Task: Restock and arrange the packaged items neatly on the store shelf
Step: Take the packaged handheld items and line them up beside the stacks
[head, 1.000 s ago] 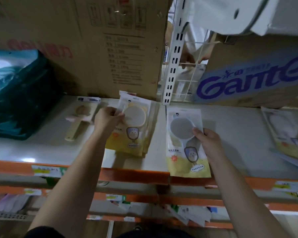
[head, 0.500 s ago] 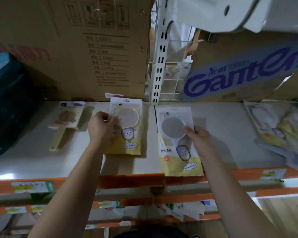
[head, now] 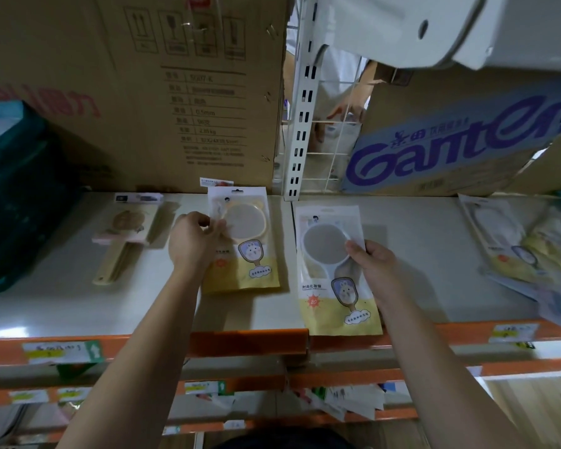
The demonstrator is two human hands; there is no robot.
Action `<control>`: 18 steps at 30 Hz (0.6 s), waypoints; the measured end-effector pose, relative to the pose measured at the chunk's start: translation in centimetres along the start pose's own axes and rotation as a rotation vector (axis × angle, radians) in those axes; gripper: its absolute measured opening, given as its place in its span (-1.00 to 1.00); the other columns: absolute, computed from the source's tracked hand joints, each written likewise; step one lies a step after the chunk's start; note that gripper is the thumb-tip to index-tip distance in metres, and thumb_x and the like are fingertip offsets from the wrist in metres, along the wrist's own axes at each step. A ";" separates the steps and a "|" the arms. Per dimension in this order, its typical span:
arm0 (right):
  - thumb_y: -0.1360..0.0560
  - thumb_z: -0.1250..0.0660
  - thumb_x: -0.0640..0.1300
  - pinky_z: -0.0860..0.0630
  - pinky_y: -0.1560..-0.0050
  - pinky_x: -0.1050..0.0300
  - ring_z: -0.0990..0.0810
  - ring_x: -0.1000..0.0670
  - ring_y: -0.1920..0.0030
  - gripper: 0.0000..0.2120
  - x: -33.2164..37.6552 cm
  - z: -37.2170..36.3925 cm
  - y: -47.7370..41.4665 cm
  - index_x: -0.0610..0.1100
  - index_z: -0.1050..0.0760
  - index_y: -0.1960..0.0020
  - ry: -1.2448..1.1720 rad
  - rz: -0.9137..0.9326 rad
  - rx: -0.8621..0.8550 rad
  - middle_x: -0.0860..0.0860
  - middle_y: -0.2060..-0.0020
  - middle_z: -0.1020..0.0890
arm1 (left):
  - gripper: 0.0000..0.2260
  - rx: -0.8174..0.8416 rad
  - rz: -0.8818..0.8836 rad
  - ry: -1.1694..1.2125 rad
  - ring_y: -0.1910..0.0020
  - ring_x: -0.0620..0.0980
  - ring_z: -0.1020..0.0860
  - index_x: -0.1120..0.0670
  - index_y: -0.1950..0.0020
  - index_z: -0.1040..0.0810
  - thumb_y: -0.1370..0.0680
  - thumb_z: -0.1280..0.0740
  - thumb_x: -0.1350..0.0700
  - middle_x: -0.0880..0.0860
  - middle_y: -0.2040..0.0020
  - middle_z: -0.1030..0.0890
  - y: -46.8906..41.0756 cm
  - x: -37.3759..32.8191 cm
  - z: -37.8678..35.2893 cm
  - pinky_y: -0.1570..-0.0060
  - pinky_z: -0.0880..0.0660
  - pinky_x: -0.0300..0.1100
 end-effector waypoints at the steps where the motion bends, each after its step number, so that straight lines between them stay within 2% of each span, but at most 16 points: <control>1: -0.53 -0.36 -0.19 -0.51 0.30 0.37 -0.67 0.16 0.26 -0.93 0.0 0.0 0.0 -0.14 -0.62 0.07 -0.002 0.000 0.003 0.07 0.28 -0.71 | -0.66 0.002 0.001 -0.008 0.10 0.06 -0.58 0.13 -0.13 -0.59 -0.54 -0.35 -0.11 0.09 -0.04 -0.60 -0.1 0.1 0.0 0.20 -0.54 -0.05; 7: -0.54 -0.36 -0.19 -0.55 0.23 0.33 -0.66 0.11 0.21 -0.93 -0.2 0.1 -0.2 -0.14 -0.62 0.07 0.014 -0.002 0.006 0.01 0.21 -0.69 | -0.72 -0.012 -0.006 -0.030 0.14 0.05 -0.56 0.11 -0.05 -0.58 -0.55 -0.34 -0.09 0.08 0.02 -0.61 -0.2 0.1 -0.1 0.28 -0.47 -0.10; 10: -0.53 -0.36 -0.20 -0.54 0.22 0.33 -0.65 0.07 0.19 -0.93 -0.2 0.2 -0.2 -0.17 -0.61 0.04 0.000 -0.002 0.008 -0.05 0.17 -0.68 | -0.71 -0.005 -0.006 -0.049 0.10 0.08 -0.57 0.11 -0.07 -0.58 -0.55 -0.32 -0.10 0.10 -0.04 -0.60 -0.2 0.0 -0.1 0.17 -0.56 -0.01; 12: -0.49 -0.40 -0.23 -0.55 0.25 0.31 -0.66 0.08 0.22 -0.96 -0.2 0.2 -0.2 -0.17 -0.62 0.06 -0.013 -0.008 0.026 -0.02 0.23 -0.70 | -0.66 0.019 -0.017 -0.065 0.03 0.11 -0.57 0.12 -0.17 -0.56 -0.56 -0.31 -0.11 0.14 -0.15 -0.56 0.0 0.0 0.0 0.07 -0.58 0.05; 15: -0.40 -0.47 -0.28 -0.62 0.20 0.14 -0.68 -0.03 0.19 -0.85 -0.1 0.3 0.0 -0.20 -0.61 0.03 -0.038 -0.048 0.068 -0.08 0.20 -0.72 | -0.55 0.044 -0.046 -0.100 -0.05 0.14 -0.55 0.15 -0.32 -0.49 -0.55 -0.32 -0.11 0.17 -0.28 -0.47 1.0 0.0 0.2 0.01 -0.55 0.03; 18: -0.37 -0.49 -0.26 -0.62 0.05 -0.01 -0.67 -0.14 0.10 -0.75 -0.1 0.4 0.0 -0.23 -0.60 -0.03 -0.038 -0.075 0.085 -0.18 0.10 -0.70 | -0.57 0.057 -0.122 -0.119 -0.14 0.18 -0.49 0.15 -0.30 -0.50 -0.54 -0.34 -0.08 0.18 -0.29 -0.44 2.9 0.0 0.6 -0.07 -0.51 0.04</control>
Point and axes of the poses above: each hand's wrist, its own y-axis away from the middle knuckle, its own z-axis out of the back of the hand, x = y × z, the point moved 2 cm from there along -y, towards the middle knuckle
